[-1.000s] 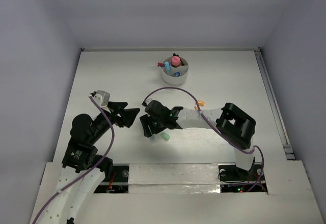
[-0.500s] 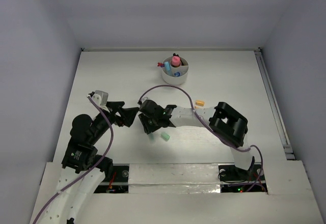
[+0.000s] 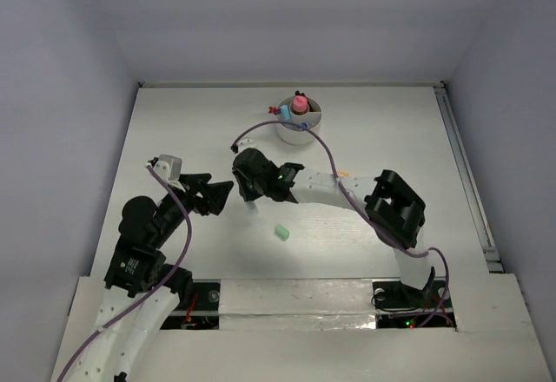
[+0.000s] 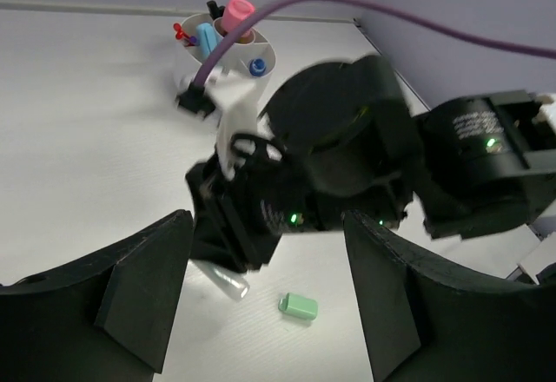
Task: Sort the stationery into containers
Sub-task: Pick up the pen from the center of the board.
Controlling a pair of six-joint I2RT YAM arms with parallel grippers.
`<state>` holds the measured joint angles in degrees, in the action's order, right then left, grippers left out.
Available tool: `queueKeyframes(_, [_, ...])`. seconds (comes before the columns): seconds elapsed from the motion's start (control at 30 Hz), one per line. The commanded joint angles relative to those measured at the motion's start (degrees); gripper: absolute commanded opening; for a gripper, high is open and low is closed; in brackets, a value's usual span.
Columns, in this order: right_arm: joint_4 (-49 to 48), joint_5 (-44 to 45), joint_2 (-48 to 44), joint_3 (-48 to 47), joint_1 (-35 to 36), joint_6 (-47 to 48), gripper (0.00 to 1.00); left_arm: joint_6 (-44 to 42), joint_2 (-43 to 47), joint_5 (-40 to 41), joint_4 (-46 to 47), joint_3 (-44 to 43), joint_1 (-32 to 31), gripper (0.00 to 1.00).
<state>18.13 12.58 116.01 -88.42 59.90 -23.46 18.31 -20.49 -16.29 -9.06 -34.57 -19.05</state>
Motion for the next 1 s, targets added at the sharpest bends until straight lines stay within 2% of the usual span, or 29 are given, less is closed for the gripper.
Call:
queueKeyframes(0.0, [-8.18,2.28,-6.92,-1.76,-2.42,1.93,0.0,0.5,-0.95,-0.67,2.73,-1.56,-0.2,0.67])
queueKeyframes(0.17, [-17.31,1.32,-12.9,0.88,-3.03,1.76,0.0,0.5,-3.41,-1.81,2.99,-1.47,-0.2,0.67])
queueKeyframes(0.4, [-26.56,-1.76,-16.33,3.08,-3.03,-0.18,0.0,0.33,-6.84,-2.78,3.17,-1.47,0.33,0.67])
queueKeyframes(0.7, [-34.91,-12.13,-19.32,8.26,-3.03,-4.48,0.0,0.33,-8.07,-3.57,3.52,-1.38,3.67,0.66])
queueKeyframes(0.83, [-37.99,-19.41,-20.73,10.81,-3.03,-7.91,0.0,0.33,-9.21,-4.18,3.7,-1.38,4.19,0.65])
queueKeyframes(0.97, [-39.92,-21.89,-21.26,11.95,-3.03,-10.02,0.0,0.24,-9.66,-4.54,3.7,-1.29,4.19,0.61])
